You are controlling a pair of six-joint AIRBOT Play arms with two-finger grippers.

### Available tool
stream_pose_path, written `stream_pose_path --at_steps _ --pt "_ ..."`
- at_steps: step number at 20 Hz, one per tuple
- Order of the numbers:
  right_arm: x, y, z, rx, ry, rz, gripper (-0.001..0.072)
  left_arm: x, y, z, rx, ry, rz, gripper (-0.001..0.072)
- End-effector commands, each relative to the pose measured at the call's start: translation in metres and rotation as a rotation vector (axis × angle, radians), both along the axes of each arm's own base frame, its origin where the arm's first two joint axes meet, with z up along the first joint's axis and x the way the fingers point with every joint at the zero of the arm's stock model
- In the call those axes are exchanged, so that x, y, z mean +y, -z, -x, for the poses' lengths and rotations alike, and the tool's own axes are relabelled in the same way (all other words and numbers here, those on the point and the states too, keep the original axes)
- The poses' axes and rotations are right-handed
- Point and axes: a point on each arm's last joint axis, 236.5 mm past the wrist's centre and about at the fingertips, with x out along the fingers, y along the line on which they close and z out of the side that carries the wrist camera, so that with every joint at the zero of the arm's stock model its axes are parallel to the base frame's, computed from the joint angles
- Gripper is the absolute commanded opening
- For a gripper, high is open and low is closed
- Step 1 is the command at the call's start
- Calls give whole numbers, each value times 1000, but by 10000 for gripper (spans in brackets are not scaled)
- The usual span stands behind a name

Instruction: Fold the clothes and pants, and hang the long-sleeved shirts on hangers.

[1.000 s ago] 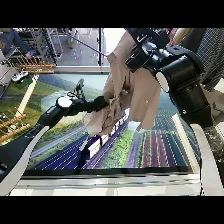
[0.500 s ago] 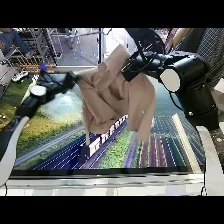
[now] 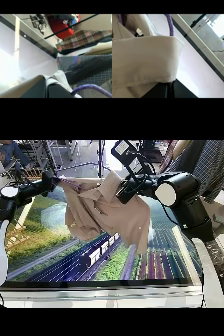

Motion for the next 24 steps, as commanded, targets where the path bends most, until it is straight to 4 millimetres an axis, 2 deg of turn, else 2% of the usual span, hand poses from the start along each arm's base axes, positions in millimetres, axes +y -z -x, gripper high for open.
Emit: stream_pose_path --at_steps 1,3,6,8,12,14,15,17,20,21,22,23,24 --pt "-16 7 -4 -31 -6 147 18 10 2 4 16 17 -2 15" --pt "-22 10 -8 -69 -41 266 18 6 7 14 40 72 -14 16" --pt "-21 25 -22 -136 -146 489 18 3 16 30 68 162 -46 17" --pt "-23 47 -33 -120 -161 594 17 2 17 38 67 200 -59 16" --pt "-33 118 -41 51 -168 715 17 -9 -17 49 -52 263 -46 16" --pt "-43 144 -47 137 -23 637 17 -15 -30 58 -78 285 -72 16" --pt "-50 146 -53 153 93 561 17 -21 -34 64 -83 306 -78 16" --pt "-46 135 -59 144 226 376 17 -39 -35 75 -79 359 -91 16" --pt "-29 99 -50 136 231 201 17 -73 -12 86 -34 442 -190 18" --pt "-26 86 -43 146 224 153 17 -88 -5 90 -31 474 -231 101" --pt "-27 71 -36 150 229 100 17 -103 -1 95 -35 508 -255 381" --pt "-30 53 -32 139 255 34 17 -124 0 106 -33 562 -252 554" --pt "-38 33 -31 117 302 -51 17 -144 -2 120 -32 627 -237 558"
